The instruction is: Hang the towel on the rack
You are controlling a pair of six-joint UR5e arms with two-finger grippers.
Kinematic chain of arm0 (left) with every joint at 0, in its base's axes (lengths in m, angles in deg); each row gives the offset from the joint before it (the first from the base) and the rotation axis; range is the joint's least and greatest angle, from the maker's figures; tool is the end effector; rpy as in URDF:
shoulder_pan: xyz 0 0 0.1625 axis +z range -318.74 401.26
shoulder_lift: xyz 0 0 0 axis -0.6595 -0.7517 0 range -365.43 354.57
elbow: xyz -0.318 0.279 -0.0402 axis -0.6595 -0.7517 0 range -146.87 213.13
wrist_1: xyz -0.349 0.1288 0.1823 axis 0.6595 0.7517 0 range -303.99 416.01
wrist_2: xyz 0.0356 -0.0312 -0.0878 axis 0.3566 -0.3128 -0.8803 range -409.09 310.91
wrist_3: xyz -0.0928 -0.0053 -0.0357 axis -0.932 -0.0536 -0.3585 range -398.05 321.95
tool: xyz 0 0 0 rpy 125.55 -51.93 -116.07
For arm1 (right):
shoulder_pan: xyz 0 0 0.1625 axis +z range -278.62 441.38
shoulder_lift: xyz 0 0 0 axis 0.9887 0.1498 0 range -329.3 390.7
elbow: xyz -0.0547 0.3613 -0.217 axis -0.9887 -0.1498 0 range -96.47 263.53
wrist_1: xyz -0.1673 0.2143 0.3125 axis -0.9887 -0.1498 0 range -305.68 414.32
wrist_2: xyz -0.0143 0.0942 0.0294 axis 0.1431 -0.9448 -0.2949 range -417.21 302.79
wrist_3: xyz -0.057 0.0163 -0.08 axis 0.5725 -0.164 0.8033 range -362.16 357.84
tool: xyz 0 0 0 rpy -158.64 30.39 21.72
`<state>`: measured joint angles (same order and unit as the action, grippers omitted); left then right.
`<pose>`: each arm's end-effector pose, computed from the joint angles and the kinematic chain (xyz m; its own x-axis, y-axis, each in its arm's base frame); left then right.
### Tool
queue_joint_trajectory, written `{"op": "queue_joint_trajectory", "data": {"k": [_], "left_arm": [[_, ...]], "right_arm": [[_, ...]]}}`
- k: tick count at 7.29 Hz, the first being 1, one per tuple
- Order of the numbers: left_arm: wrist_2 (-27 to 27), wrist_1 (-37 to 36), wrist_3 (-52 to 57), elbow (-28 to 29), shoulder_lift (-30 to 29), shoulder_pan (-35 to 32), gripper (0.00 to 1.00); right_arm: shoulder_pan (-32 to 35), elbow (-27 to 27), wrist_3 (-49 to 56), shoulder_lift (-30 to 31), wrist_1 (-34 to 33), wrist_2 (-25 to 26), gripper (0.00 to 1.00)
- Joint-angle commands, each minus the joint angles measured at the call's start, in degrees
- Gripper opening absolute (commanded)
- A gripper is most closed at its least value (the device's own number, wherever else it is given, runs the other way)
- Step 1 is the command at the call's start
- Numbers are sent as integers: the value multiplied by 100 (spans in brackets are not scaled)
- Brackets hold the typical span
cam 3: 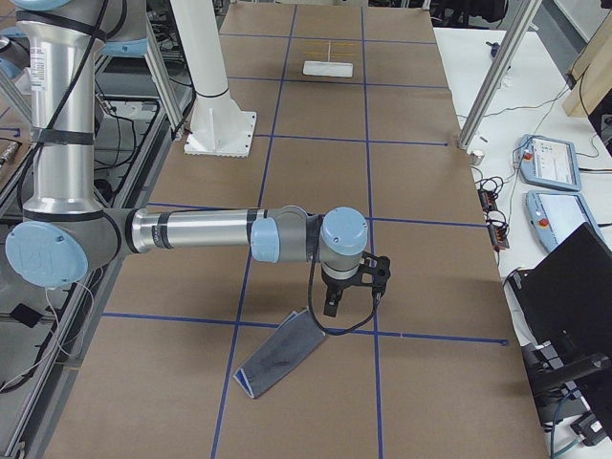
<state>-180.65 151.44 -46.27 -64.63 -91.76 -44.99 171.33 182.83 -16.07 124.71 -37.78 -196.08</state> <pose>-0.0361 -0.4781 0.6157 0.7411 0.0161 -0.6712 0.0418 0.9967 0.0701 0.0579 -0.4640 0.6102 0.6388 0.1987 0.7433 -0.1571 0.9794 -0.1268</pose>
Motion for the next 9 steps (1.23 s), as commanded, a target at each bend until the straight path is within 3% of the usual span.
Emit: {"op": "queue_joint_trajectory", "data": {"k": [1, 5, 7, 9], "left_arm": [[8, 55, 4, 3, -76, 12, 99], [104, 91, -171, 144, -218, 73, 99], [69, 99, -189, 205, -209, 73, 99], [60, 99, -180, 188, -217, 73, 99]], "right_arm": [[-12, 54, -32, 20, -9, 114, 100], [-20, -43, 142, 206, 79, 71, 100], [-55, -523, 1647, 83, 367, -34, 100], [-458, -1206, 1910, 56, 1172, 18, 100]]}}
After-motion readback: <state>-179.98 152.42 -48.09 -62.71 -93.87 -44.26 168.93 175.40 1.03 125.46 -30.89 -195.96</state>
